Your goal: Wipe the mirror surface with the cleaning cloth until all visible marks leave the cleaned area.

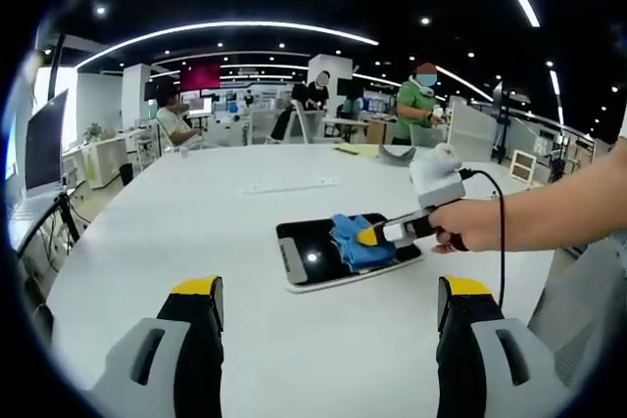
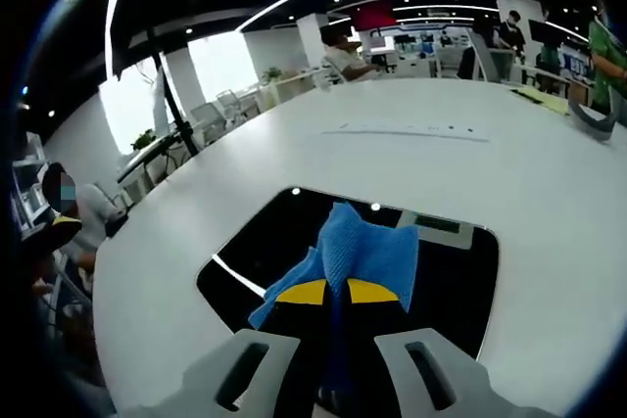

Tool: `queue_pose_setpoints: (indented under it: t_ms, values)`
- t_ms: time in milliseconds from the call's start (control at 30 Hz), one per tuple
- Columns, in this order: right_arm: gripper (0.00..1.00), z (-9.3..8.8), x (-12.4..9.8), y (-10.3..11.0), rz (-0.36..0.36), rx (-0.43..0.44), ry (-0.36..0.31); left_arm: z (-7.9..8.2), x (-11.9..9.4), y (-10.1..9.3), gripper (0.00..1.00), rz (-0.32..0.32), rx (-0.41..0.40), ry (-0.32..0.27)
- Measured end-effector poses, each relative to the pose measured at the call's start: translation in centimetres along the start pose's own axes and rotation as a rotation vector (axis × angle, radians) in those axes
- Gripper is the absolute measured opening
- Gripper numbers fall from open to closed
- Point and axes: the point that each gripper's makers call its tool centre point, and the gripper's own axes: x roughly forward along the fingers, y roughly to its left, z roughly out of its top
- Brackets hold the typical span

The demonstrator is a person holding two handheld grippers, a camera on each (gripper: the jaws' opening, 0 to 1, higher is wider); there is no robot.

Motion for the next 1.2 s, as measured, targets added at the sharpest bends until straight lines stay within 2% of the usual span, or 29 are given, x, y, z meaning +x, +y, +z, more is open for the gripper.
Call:
queue_pose_setpoints:
  t_ms: [367, 767, 1200]
  values:
    - [0.01, -0.8, -1.0, 1.2, 0.008, 0.002, -0.001, 0.2, -0.2, -0.2, 0.91, -0.004, 0.005, -0.007]
    - [0.01, -0.9, -1.2, 1.4, 0.004, -0.011, -0.019, 0.1, -0.2, -0.3, 0.91, -0.006, 0.005, -0.004]
    - [0.01, -0.8, -1.2, 1.6, 0.015, -0.004, -0.003, 0.0, 0.1, -0.5, 0.91, -0.014, 0.004, 0.001]
